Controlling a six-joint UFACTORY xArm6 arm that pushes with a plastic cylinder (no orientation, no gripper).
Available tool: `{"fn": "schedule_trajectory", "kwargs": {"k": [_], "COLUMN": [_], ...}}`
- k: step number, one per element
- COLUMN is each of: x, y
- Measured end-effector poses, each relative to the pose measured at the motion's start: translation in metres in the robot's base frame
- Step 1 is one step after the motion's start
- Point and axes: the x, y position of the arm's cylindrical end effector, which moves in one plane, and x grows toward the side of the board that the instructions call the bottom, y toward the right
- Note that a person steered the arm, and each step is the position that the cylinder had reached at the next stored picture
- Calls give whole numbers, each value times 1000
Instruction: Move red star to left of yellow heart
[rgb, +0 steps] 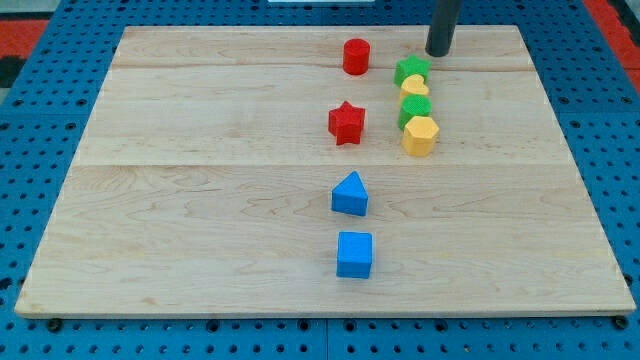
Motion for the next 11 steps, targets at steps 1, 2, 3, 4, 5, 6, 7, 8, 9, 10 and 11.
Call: {"fn": "schedule_trajectory", "kwargs": {"k": [1, 2, 3, 4, 5, 6, 7, 8, 9, 10, 11], "x": [-36, -35, -25, 54, 93, 97, 103, 131, 162, 187, 170], "y": [-2, -72, -158, -226, -230, -152, -83, -86, -96, -150, -156]}}
